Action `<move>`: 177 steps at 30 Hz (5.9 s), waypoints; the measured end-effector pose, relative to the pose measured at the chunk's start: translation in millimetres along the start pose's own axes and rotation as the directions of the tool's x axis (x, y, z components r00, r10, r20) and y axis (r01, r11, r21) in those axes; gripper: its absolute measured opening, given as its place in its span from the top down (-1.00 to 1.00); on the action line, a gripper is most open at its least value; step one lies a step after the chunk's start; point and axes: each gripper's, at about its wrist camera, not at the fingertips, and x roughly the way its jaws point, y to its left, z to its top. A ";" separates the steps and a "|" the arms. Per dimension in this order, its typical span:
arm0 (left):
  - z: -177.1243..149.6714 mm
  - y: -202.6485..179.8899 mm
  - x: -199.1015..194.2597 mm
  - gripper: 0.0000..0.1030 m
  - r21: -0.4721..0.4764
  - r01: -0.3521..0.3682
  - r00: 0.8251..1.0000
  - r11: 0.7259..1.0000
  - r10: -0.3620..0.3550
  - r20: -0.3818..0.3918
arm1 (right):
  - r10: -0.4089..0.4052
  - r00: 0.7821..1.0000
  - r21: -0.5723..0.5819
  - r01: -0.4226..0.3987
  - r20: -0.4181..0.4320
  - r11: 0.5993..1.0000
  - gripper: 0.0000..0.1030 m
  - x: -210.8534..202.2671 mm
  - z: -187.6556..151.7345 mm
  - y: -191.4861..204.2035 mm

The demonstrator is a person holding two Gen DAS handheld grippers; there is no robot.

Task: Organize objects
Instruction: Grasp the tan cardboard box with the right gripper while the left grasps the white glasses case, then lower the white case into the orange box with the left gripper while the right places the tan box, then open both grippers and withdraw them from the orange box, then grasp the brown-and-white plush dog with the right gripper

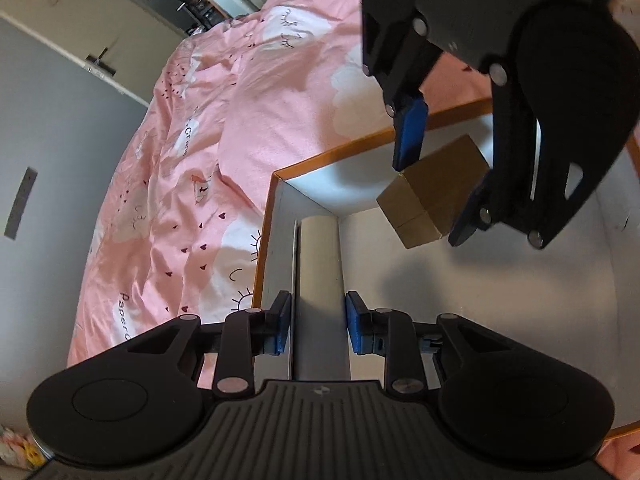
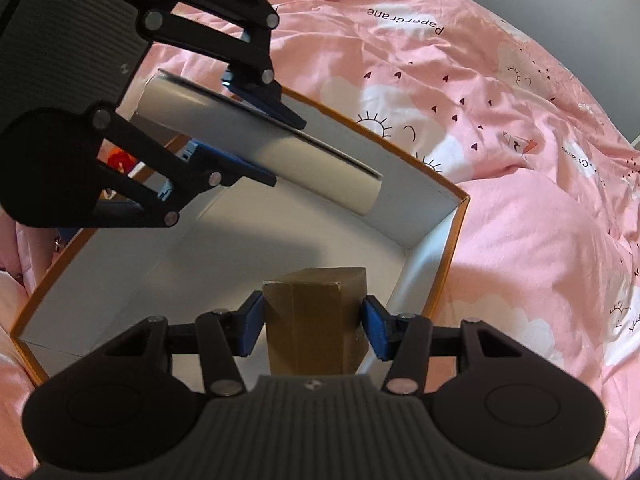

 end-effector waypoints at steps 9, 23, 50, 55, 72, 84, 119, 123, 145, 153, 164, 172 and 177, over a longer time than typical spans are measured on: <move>-7.7 -32.6 56.3 0.36 0.165 -0.088 0.996 0.982 0.090 -0.004 | 0.035 0.999 -0.017 -0.035 -0.033 0.999 -0.06 25.2 -1.6 -15.8; -26.0 -42.6 80.2 -0.05 0.295 0.001 1.000 0.956 -0.003 0.004 | 0.048 0.995 -0.100 -0.057 -0.089 0.993 -0.05 42.7 3.4 -23.1; -40.6 44.2 76.9 -0.22 -0.352 0.176 0.961 0.919 -0.237 -0.139 | -0.050 0.999 0.103 0.050 0.001 0.993 -0.05 59.5 21.9 -40.0; -39.6 25.1 74.0 -0.36 -0.314 0.207 0.958 0.927 -0.257 -0.127 | -0.073 0.997 0.092 0.074 -0.004 0.993 -0.01 64.8 28.3 -42.1; -41.9 29.0 85.3 -0.07 -0.349 0.111 0.950 0.930 -0.203 -0.238 | -0.162 0.985 0.021 0.163 -0.056 0.986 0.43 73.2 36.3 -44.0; -50.5 47.2 53.9 -0.08 -0.472 0.167 0.966 0.866 -0.239 -0.096 | -0.017 0.999 -0.056 0.015 -0.035 0.998 -0.01 42.0 21.5 -13.1; -89.6 81.1 -34.5 -0.08 -0.657 0.177 0.978 0.733 -0.205 0.036 | -0.244 0.969 -0.244 0.242 0.025 0.939 0.68 53.3 19.9 5.7; -102.0 80.7 -61.1 -0.08 -0.698 0.157 0.977 0.699 -0.215 0.004 | -0.134 0.987 -0.077 0.141 0.093 0.987 0.67 18.2 27.3 24.8; -203.4 83.5 -94.7 -0.06 -0.867 0.080 0.887 0.493 -0.433 -0.164 | 0.266 0.964 -0.188 -0.264 -0.015 0.946 0.33 18.4 104.4 174.8; -222.8 78.5 -87.7 -0.06 -0.885 0.106 0.877 0.454 -0.461 -0.131 | 0.237 0.957 -0.301 -0.279 -0.168 0.912 0.17 48.5 115.3 202.7; -236.8 73.1 -80.1 -0.06 -0.900 0.127 0.873 0.417 -0.478 -0.098 | 0.206 0.937 -0.384 -0.308 -0.283 0.870 -0.20 72.0 123.3 215.9; -238.7 64.2 -79.9 -0.06 -0.900 0.150 0.866 0.410 -0.493 -0.080 | 0.246 0.904 -0.316 -0.362 -0.351 0.877 -0.25 92.0 121.2 207.9; -237.8 58.9 -78.6 -0.06 -0.897 0.153 0.860 0.414 -0.504 -0.085 | 0.244 0.915 -0.336 -0.351 -0.320 0.874 -0.05 84.2 113.2 207.5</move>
